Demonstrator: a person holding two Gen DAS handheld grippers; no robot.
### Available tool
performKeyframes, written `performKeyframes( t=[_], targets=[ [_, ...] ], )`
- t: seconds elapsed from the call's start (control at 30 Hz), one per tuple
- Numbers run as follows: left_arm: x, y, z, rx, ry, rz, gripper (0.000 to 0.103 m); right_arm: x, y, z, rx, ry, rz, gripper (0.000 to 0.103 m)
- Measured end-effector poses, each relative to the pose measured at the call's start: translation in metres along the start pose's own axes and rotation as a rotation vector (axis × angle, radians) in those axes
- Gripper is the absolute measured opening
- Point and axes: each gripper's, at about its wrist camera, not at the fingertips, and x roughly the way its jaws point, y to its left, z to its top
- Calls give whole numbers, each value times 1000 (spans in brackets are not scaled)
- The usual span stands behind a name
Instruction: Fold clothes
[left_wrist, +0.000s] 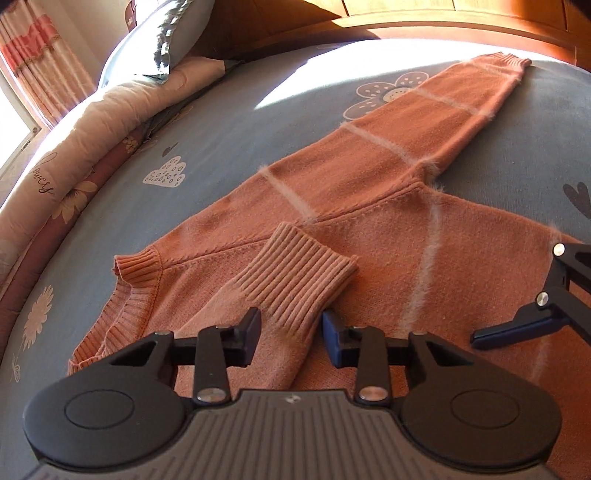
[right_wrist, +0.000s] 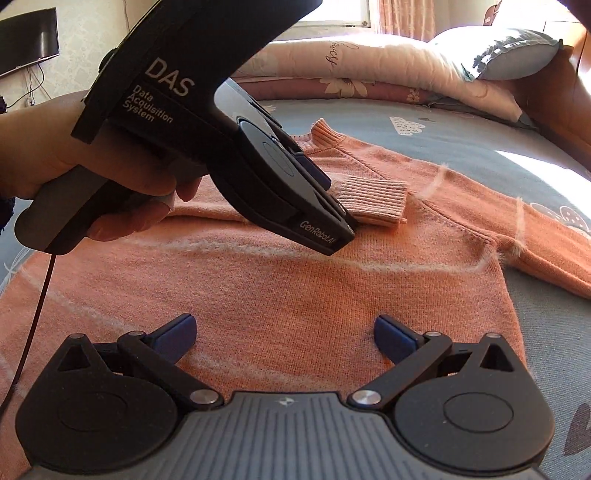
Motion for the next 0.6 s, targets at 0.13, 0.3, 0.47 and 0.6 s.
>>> performKeyframes(
  t=[0.13,0.3,0.47,0.6],
  targets=[
    [6,3,6,-53,-1,-23,15,0,2,-1,-4,-3,-8,103],
    [4,20,8,-184,-15,-121,13,0,2,-2,-8,-6,-9,103],
    [-8,46,1,-353,-89,-259,32,0,3,-3,-10,-14,-11,103],
    [-7,65,-5,-461,-119,-184,50,0,4,-4,-6,-22,-15,103]
  ],
)
